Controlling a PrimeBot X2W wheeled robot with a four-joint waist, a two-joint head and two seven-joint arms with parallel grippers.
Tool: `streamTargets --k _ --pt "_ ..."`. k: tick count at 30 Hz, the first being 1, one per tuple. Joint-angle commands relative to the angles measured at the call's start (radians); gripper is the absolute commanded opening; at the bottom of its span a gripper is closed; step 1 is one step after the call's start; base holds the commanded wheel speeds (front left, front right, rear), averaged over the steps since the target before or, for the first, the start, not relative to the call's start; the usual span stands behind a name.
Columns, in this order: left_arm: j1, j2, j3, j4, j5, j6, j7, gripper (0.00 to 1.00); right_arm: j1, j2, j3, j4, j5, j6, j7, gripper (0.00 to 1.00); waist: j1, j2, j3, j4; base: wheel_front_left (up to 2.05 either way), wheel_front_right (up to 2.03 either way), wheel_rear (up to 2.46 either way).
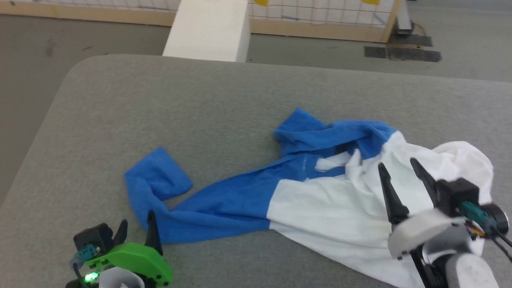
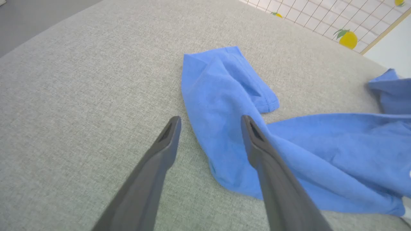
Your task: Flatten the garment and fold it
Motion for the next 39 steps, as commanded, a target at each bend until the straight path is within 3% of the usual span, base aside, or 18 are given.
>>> streamTargets --k 1,5,9,17,18,19,20,22,28,35,39 --pt "-0.022 -0.011 -0.005 -0.002 0.016 -0.011 -0.044 1.0 -0.047 -0.012 0.007 -0.001 -0.03 -0.001 0.015 1.0 0.0 0.0 0.018 0.056 0.0 0.0 0.0" --pt "-0.068 -0.037 -0.017 0.011 0.062 -0.019 -0.177 1.0 -0.147 -0.066 0.025 0.059 -0.101 -0.001 0.098 1.0 0.0 0.0 0.036 0.105 0.0 0.0 0.0" --pt "-0.116 -0.063 -0.04 0.033 0.088 -0.05 -0.232 1.0 -0.257 -0.126 0.038 0.15 -0.128 -0.001 0.23 1.0 0.0 0.0 0.059 0.149 0.0 0.0 0.0" --pt "-0.191 -0.116 -0.06 0.079 0.128 -0.098 -0.257 1.0 -0.435 -0.287 0.246 0.302 -0.043 -0.001 0.47 0.97 0.0 0.0 0.096 0.186 0.0 0.0 0.0" --pt "-0.196 -0.123 -0.058 0.079 0.131 -0.103 -0.258 1.0 -0.454 -0.302 0.268 0.311 -0.027 -0.001 0.489 0.46 0.0 0.0 0.099 0.184 0.0 0.0 0.0" --pt "-0.198 -0.127 -0.056 0.078 0.135 -0.107 -0.258 1.0 -0.468 -0.311 0.28 0.316 -0.013 -0.001 0.499 0.06 0.0 0.0 0.101 0.182 0.0 0.0 0.0" --pt "-0.2 -0.132 -0.052 0.077 0.141 -0.111 -0.258 1.0 -0.483 -0.321 0.286 0.318 0.0 -0.001 0.504 0.0 0.0 0.0 0.101 0.178 0.0 0.0 0.0" --pt "-0.199 -0.138 -0.044 0.08 0.148 -0.118 -0.258 1.0 -0.504 -0.327 0.265 0.314 0.018 -0.001 0.487 0.0 0.0 0.0 0.099 0.166 0.0 0.0 0.0" --pt "-0.185 -0.146 -0.014 0.1 0.164 -0.133 -0.258 1.0 -0.487 -0.281 0.041 0.283 0.041 -0.001 0.394 0.0 0.0 0.0 0.065 0.108 0.0 0.0 0.0" --pt "-0.168 -0.138 0.001 0.123 0.175 -0.149 -0.258 1.0 -0.341 -0.096 -0.457 0.129 -0.006 -0.001 0.303 0.0 0.0 0.0 0.018 0.02 0.0 0.0 0.0" --pt "-0.167 -0.132 0.002 0.125 0.179 -0.153 -0.259 1.0 -0.253 -0.02 -0.692 0.055 -0.024 -0.001 0.29 0.0 0.0 0.0 0.002 -0.025 0.0 0.0 0.0"
